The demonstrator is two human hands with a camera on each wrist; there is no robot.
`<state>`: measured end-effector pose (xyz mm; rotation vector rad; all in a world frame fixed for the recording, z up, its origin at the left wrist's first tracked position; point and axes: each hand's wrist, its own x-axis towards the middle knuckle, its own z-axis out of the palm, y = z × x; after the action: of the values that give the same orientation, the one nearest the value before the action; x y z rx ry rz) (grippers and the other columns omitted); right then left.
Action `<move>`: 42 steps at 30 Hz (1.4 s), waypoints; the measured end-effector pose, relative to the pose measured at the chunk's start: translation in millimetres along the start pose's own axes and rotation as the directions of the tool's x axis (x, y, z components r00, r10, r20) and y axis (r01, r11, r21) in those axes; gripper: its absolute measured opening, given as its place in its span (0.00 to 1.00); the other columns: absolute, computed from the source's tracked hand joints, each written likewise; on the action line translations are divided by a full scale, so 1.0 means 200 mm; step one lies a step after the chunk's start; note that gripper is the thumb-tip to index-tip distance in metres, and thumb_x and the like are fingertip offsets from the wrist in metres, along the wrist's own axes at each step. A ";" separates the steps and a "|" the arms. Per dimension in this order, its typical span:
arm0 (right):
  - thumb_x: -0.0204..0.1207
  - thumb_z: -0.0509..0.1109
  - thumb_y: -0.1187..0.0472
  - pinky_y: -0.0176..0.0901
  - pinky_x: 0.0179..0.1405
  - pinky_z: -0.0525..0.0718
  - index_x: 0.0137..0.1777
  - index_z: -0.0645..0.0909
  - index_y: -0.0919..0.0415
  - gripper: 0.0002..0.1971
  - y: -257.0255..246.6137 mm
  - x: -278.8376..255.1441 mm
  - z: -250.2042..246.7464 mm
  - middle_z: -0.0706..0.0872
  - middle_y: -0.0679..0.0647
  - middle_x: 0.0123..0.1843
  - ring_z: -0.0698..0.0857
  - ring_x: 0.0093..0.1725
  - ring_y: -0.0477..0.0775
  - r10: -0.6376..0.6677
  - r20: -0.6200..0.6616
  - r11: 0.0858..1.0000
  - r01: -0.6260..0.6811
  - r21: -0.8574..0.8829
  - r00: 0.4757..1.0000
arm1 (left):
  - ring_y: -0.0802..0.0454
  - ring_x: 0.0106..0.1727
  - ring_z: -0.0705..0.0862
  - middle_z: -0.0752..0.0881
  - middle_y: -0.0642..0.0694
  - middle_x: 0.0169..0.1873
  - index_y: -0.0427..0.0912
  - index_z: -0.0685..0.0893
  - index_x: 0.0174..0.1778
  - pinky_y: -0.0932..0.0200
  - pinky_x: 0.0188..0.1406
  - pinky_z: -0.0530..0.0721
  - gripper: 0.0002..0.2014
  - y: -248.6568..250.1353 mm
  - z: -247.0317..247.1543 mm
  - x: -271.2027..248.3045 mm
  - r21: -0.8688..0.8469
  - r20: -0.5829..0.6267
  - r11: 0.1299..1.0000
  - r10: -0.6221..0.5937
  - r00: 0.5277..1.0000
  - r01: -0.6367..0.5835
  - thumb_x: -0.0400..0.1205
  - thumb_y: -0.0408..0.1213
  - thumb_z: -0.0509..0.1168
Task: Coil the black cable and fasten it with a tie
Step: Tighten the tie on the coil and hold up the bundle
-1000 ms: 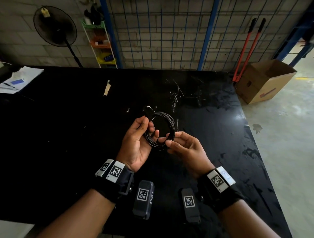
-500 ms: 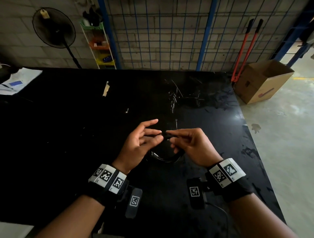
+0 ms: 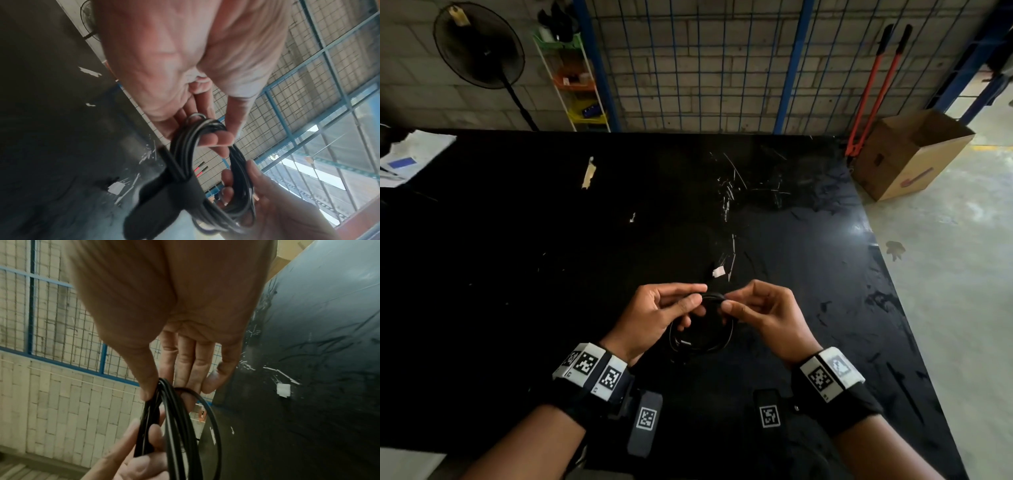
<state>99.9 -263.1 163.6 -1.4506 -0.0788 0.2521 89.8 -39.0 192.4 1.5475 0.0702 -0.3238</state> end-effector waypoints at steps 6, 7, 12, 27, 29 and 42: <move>0.75 0.80 0.56 0.40 0.47 0.91 0.51 0.90 0.67 0.13 0.05 0.07 0.02 0.97 0.56 0.44 0.94 0.44 0.51 0.058 0.057 0.997 -0.055 -0.046 0.997 | 0.61 0.32 0.84 0.94 0.42 0.39 0.39 0.94 0.57 0.69 0.36 0.83 0.14 -0.09 -0.04 0.03 -0.123 -0.073 0.990 -0.077 0.994 0.067 0.77 0.40 0.74; 0.75 0.78 0.53 0.39 0.45 0.90 0.51 0.90 0.66 0.15 0.08 0.10 0.01 0.96 0.54 0.43 0.94 0.42 0.49 0.084 0.032 0.994 -0.082 -0.073 0.996 | 0.61 0.32 0.84 0.94 0.42 0.39 0.39 0.94 0.56 0.69 0.36 0.83 0.14 -0.10 -0.05 0.04 -0.144 -0.102 0.988 -0.078 0.992 0.063 0.78 0.39 0.74; 0.80 0.78 0.51 0.44 0.44 0.86 0.42 0.89 0.54 0.09 0.35 0.36 -0.10 0.93 0.50 0.35 0.90 0.36 0.47 0.216 -0.217 0.846 -0.294 -0.445 0.952 | 0.62 0.34 0.86 0.95 0.41 0.40 0.39 0.94 0.56 0.69 0.38 0.83 0.13 -0.16 -0.13 0.09 -0.150 -0.248 0.988 -0.064 0.967 0.027 0.78 0.39 0.73; 0.78 0.73 0.46 0.56 0.57 0.86 0.65 0.81 0.58 0.21 0.72 1.13 0.07 0.89 0.62 0.63 0.89 0.64 0.70 0.253 -0.341 0.230 -0.399 -0.888 0.905 | 0.56 0.33 0.78 0.93 0.42 0.39 0.41 0.96 0.54 0.66 0.40 0.81 0.11 -0.37 -0.36 0.13 -0.240 -0.422 0.969 -0.149 0.894 0.048 0.79 0.38 0.72; 0.80 0.71 0.53 0.57 0.58 0.87 0.64 0.83 0.58 0.16 0.73 1.14 0.06 0.90 0.63 0.63 0.89 0.63 0.70 0.269 -0.330 0.210 -0.390 -0.897 0.905 | 0.58 0.32 0.79 0.93 0.42 0.38 0.42 0.96 0.53 0.68 0.37 0.81 0.11 -0.36 -0.37 0.12 -0.250 -0.421 0.967 -0.143 0.895 0.037 0.79 0.38 0.72; 0.73 0.79 0.62 0.41 0.44 0.82 0.39 0.85 0.53 0.06 0.46 0.61 -0.04 0.90 0.50 0.34 0.88 0.35 0.51 0.112 -0.232 0.734 -0.238 -0.636 0.966 | 0.59 0.34 0.83 0.92 0.41 0.40 0.37 0.92 0.58 0.67 0.36 0.81 0.08 -0.27 -0.29 0.11 -0.127 -0.464 0.991 -0.014 0.886 -0.051 0.86 0.31 0.70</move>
<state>208.7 -234.2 59.0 -2.1986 0.1357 0.2594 107.3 15.6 132.6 1.4596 0.4454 0.0752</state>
